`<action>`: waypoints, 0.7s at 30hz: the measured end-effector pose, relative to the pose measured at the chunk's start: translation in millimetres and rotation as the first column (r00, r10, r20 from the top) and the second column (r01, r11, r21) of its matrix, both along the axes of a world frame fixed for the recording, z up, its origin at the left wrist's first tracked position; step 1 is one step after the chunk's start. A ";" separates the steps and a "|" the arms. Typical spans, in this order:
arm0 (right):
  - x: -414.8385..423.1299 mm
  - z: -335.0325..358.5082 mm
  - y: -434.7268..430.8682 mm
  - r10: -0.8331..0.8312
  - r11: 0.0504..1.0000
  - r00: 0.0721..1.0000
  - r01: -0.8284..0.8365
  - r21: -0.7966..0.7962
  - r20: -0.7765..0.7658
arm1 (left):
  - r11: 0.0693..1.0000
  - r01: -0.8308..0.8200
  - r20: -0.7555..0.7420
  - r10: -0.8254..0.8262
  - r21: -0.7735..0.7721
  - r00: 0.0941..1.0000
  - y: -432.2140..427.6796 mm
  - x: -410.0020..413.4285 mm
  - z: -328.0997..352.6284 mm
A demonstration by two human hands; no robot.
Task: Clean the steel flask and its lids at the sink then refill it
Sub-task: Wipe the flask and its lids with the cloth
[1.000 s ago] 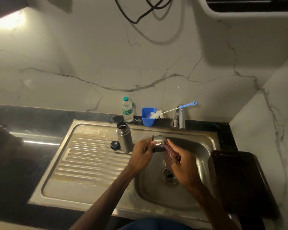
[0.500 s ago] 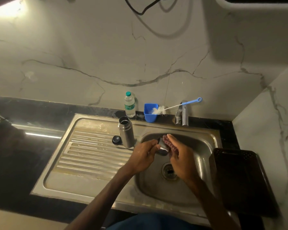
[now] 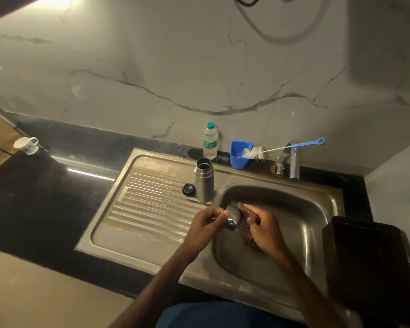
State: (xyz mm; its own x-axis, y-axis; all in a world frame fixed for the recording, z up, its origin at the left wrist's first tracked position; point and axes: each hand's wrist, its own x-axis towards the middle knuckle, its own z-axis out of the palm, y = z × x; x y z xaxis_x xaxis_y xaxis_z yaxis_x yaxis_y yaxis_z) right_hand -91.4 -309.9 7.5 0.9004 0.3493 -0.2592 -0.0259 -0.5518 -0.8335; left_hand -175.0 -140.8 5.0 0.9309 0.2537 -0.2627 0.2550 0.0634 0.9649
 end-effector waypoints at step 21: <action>12.0 -30.3 51.0 -0.309 0.951 0.951 0.308 -0.037 -0.025 | 0.613 0.092 -0.295 0.238 0.785 0.925 186.2 72.4 -126.0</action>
State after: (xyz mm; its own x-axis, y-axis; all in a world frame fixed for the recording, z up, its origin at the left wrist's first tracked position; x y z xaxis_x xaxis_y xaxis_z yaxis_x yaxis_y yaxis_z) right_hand -79.3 -258.9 -22.7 0.9545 0.0465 -0.2945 -0.2241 -0.5395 -0.8116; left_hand -102.6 45.4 -120.9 0.7883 0.5753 -0.2182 0.5965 -0.6275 0.5004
